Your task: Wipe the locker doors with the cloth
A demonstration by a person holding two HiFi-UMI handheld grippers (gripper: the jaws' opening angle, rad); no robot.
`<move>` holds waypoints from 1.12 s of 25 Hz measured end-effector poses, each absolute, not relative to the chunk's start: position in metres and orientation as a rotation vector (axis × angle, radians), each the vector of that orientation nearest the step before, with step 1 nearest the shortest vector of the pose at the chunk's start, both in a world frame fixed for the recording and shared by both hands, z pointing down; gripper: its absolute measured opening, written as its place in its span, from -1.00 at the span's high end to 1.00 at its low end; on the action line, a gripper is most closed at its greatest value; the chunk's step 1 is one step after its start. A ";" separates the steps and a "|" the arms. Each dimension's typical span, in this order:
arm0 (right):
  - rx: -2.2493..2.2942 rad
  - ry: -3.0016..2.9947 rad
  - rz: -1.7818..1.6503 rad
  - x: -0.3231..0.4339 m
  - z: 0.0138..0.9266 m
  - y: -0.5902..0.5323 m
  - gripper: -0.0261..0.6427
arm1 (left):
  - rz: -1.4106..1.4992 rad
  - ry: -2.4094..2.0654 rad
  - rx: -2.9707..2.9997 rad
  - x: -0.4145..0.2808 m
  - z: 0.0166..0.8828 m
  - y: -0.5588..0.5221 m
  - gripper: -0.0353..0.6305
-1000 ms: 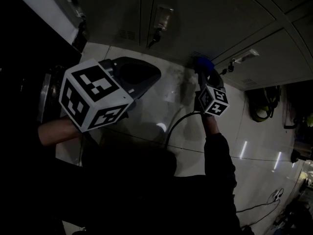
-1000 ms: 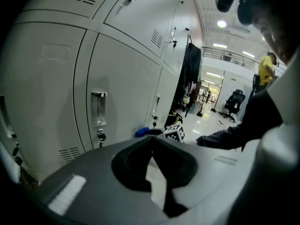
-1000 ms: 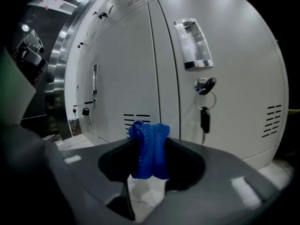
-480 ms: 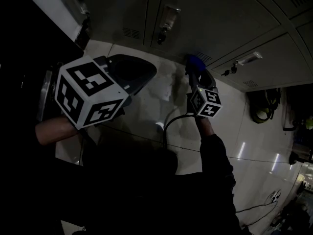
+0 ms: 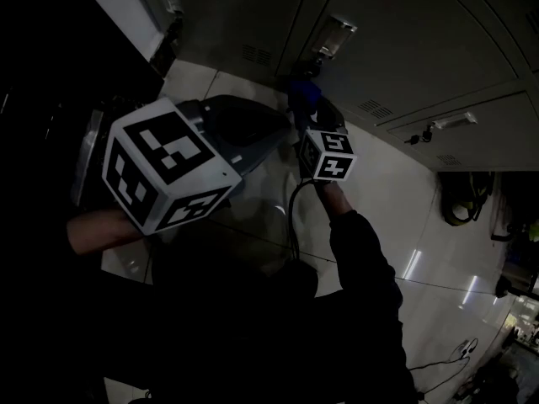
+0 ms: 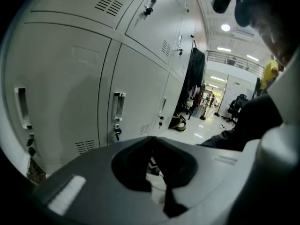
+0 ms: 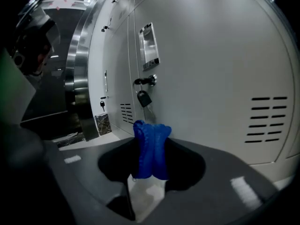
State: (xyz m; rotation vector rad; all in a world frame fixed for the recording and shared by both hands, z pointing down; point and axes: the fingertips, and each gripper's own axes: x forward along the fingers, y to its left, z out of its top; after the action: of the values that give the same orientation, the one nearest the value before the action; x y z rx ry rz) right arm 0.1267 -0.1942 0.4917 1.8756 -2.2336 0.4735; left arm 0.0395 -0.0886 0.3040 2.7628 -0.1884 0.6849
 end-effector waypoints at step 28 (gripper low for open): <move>2.040 -2.073 0.583 0.234 0.516 -0.148 0.44 | 0.763 -0.105 2.783 0.072 0.321 -0.079 0.89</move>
State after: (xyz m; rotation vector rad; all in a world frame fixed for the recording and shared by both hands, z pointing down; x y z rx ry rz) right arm 0.2337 -0.1478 0.5164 2.0402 -2.0725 0.5835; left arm 0.0719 -0.0794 0.3210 2.7829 -0.1048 0.7632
